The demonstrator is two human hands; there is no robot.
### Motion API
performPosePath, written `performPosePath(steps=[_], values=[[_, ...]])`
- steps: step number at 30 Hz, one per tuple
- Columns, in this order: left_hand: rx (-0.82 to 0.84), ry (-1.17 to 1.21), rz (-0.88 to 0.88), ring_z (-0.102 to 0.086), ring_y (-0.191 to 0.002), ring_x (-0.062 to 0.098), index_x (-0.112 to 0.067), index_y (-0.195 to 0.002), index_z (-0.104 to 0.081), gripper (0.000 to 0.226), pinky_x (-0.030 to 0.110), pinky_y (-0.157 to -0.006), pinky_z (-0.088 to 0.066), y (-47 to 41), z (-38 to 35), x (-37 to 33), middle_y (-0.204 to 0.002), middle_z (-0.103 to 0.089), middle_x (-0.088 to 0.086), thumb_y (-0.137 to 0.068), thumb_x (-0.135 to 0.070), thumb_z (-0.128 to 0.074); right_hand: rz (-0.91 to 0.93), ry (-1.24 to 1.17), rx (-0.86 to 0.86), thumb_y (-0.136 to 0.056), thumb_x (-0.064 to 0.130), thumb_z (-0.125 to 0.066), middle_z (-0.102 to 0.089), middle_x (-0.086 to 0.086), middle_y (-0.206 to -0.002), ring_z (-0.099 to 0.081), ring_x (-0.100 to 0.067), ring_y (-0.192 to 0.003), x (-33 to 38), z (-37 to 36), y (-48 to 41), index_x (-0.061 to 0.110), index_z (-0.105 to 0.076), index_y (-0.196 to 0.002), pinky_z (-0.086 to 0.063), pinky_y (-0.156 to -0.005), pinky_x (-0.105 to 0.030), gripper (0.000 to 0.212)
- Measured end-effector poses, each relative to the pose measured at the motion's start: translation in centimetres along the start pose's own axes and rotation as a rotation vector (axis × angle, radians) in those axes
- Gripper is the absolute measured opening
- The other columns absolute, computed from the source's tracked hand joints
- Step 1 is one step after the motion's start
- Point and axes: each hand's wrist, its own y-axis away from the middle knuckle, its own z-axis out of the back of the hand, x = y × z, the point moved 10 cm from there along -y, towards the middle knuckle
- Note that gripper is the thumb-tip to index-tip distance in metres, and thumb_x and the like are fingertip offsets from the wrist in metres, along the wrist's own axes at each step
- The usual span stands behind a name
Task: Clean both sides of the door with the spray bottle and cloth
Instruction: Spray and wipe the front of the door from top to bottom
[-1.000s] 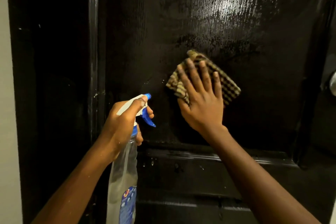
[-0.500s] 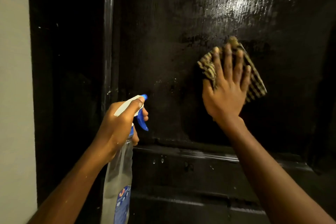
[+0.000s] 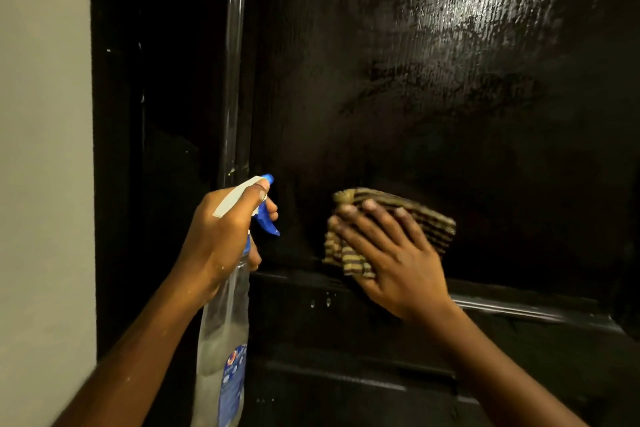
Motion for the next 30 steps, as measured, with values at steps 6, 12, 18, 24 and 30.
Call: performPosePath(steps=[6,12,18,24,30], values=[[0.029,0.036,-0.009,-0.049,-0.034,0.021,-0.001,-0.086,-0.066,0.044,0.026,-0.04,-0.045,-0.4,-0.5,-0.2,-0.079,-0.071,0.013,-0.102,-0.034,-0.043,-0.501,0.001,-0.129,-0.094,0.049,-0.036,-0.014,0.006,-0.168,-0.006,-0.02,-0.156,-8.7,3.9,-5.5,0.034,-0.023,-0.16,-0.006,-0.125,-0.047,0.068],[0.019,0.026,0.004,-0.051,-0.037,0.023,-0.005,-0.085,-0.068,0.047,0.031,-0.044,-0.047,0.3,1.3,0.7,-0.08,-0.071,0.012,-0.101,-0.042,-0.044,-0.196,-0.049,-0.065,-0.094,0.051,-0.039,-0.013,0.006,-0.169,-0.006,-0.019,-0.156,0.5,2.2,-10.5,0.032,-0.022,-0.16,-0.005,-0.126,-0.046,0.071],[0.079,-0.034,0.059,-0.051,-0.038,0.03,-0.011,-0.076,-0.068,0.052,0.032,-0.043,-0.044,1.2,2.4,2.7,-0.082,-0.067,0.028,-0.09,-0.057,-0.05,-0.113,-0.026,-0.027,-0.093,0.05,-0.045,-0.019,0.009,-0.167,-0.012,-0.015,-0.155,1.5,0.3,-3.5,0.034,-0.026,-0.159,-0.011,-0.125,-0.042,0.071],[0.015,-0.029,0.054,-0.05,-0.036,0.02,0.0,-0.083,-0.065,0.045,0.03,-0.041,-0.044,0.9,5.2,3.4,-0.081,-0.068,0.019,-0.099,-0.036,-0.044,-0.457,-0.03,-0.124,-0.095,0.049,-0.036,-0.012,0.005,-0.169,-0.004,-0.02,-0.156,-3.8,3.0,-7.3,0.033,-0.02,-0.161,-0.005,-0.126,-0.047,0.069],[-0.14,-0.023,0.026,-0.051,-0.037,0.024,-0.004,-0.085,-0.067,0.043,0.029,-0.043,-0.047,1.4,8.9,3.5,-0.079,-0.07,0.011,-0.102,-0.034,-0.042,-0.192,-0.083,-0.121,-0.094,0.049,-0.04,-0.018,0.002,-0.168,-0.009,-0.021,-0.156,5.0,2.3,-16.2,0.027,-0.027,-0.16,-0.005,-0.126,-0.045,0.07]])
